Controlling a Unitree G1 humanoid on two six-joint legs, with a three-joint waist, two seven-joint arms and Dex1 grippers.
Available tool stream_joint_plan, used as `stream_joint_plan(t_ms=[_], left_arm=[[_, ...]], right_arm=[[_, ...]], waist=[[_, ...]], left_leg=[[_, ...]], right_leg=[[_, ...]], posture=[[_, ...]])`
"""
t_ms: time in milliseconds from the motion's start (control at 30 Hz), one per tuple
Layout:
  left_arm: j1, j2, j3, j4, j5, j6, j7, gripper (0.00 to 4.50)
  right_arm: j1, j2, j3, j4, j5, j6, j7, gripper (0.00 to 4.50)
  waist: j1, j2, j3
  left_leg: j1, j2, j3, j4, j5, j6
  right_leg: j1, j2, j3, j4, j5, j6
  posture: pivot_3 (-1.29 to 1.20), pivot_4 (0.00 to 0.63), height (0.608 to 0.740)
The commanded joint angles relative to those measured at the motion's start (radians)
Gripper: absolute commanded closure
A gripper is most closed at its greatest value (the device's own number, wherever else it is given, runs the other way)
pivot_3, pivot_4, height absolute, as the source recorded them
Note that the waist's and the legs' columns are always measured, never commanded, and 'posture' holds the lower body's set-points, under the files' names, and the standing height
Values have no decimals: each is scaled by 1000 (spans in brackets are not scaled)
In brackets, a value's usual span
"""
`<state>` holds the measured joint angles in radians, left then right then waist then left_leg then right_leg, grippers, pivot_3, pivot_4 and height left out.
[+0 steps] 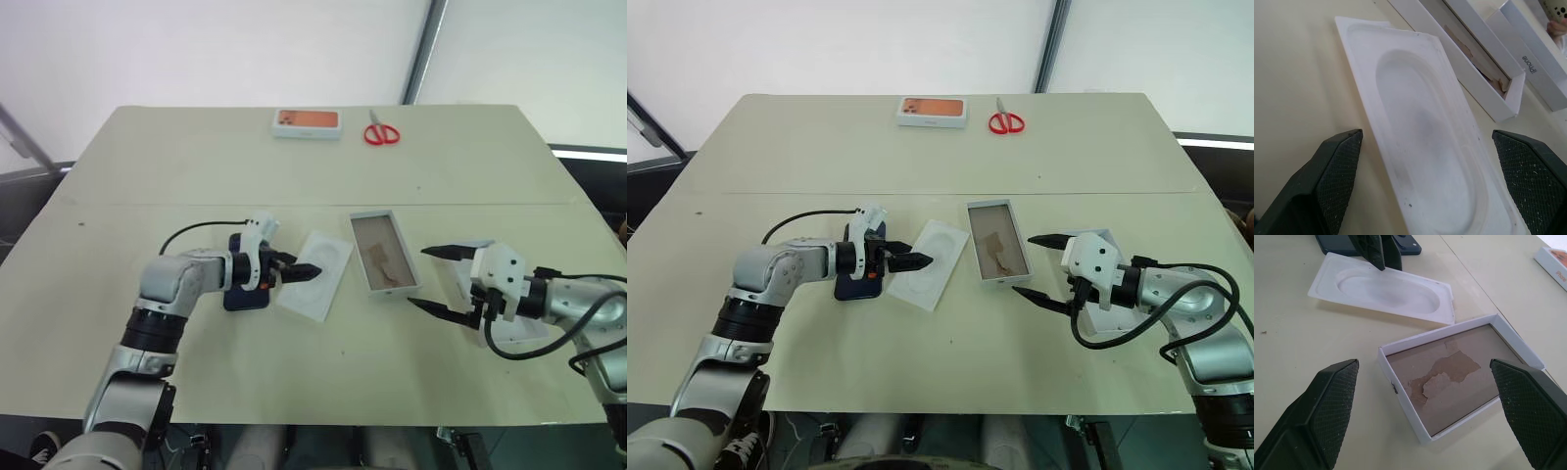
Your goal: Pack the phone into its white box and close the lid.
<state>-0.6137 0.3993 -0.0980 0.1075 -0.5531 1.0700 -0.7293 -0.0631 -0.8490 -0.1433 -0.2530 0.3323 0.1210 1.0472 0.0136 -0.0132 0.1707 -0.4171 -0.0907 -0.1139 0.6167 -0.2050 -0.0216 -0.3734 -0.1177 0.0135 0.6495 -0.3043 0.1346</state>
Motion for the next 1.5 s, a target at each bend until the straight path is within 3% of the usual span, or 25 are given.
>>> stream_joint_plan(t_ms=[33,200,300,533,933,1100,1267,1367,1500], left_arm=[[3,-18,-67,41,20,54,-7,25],[2,-24,-66,58,12,119,-14,25],[0,-21,-54,61,7,140,-18,770],[25,-18,-38,48,7,158,-6,4389],[30,-64,170,36,-73,235,85,4487],[16,-99,263,2,-88,225,168,4487],[5,-133,333,-11,-108,254,226,4487],[0,-155,386,-10,-122,253,264,4500],[-6,-171,431,-33,-138,255,303,4500]], right_arm=[[-26,7,-5,-21,2,-15,-13,0],[-44,12,-1,-12,-11,-25,-25,0],[-40,16,-1,-18,-9,-23,-30,0],[-42,24,3,-17,-18,-32,-39,0],[-23,23,42,16,-30,-42,-6,0],[-106,35,182,165,-182,-124,3,0],[-208,53,250,286,-235,-153,19,0],[-259,64,287,348,-226,-137,79,905],[-288,61,312,373,-221,-133,142,2929]], waist=[[0,0,0],[0,0,-1],[-1,0,-1],[-1,0,-1],[-6,0,-1],[-9,0,0],[-9,-1,0],[-7,-1,0],[-7,-1,0]], left_leg=[[0,0,0,0,0,0],[1,0,0,0,0,0],[2,0,0,-1,0,0],[2,0,0,-1,0,0],[2,0,0,-2,0,0],[3,0,1,-2,0,0],[2,0,1,-2,0,-1],[2,0,0,-2,0,-1],[2,0,0,-1,0,-1]], right_leg=[[0,0,0,0,0,0],[2,0,0,0,0,0],[2,0,0,0,0,1],[1,0,0,0,0,1],[1,0,0,0,0,1],[1,0,0,0,0,1],[0,0,0,0,0,1],[0,0,0,0,0,1],[1,0,0,0,0,1]], posture=[[0,150,740],[0,150,740],[0,150,740],[0,150,740],[0,150,740],[0,150,740],[0,150,740],[0,150,740],[0,150,740]])
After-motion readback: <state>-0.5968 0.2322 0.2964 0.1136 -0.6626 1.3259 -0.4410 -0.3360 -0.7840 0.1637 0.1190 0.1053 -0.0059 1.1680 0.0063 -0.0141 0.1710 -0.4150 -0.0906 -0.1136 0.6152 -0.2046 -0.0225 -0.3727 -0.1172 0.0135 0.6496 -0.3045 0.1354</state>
